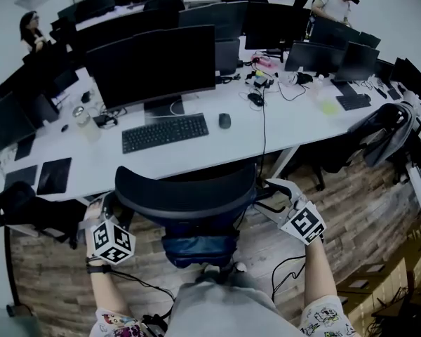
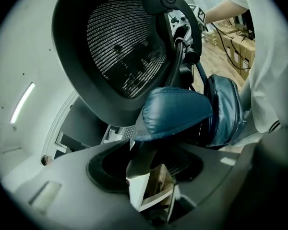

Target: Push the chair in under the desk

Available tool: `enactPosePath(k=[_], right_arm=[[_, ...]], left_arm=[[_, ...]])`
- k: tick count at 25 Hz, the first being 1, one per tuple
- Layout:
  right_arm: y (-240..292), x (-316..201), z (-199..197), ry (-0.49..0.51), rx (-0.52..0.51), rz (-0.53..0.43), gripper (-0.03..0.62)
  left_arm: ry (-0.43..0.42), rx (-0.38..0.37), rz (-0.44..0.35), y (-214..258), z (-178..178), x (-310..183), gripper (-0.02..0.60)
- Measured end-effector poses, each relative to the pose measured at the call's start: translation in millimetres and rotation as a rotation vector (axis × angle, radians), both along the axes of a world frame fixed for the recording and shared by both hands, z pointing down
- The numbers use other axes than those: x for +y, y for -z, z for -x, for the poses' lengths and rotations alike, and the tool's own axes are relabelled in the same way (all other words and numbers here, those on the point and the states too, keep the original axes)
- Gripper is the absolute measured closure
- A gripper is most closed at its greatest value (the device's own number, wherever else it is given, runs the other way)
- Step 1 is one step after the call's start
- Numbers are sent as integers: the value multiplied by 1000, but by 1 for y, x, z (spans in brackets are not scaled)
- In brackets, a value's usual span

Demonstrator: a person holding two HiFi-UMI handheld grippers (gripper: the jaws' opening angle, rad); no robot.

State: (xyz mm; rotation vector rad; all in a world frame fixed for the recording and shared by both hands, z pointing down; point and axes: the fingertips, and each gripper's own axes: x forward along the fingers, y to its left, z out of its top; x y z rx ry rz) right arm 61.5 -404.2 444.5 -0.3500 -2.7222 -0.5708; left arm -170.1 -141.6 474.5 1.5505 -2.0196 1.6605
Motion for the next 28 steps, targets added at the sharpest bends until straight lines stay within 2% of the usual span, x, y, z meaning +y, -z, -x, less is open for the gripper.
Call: enactPosePath(k=[14,28], right_arm=[[2,-44,16,137,-14,15,330],[3,-72,52,210,-13,20,330]], left_arm=[[143,1,5,1,-9,-25,362],[224,-10,-10,1,6,-39,357]])
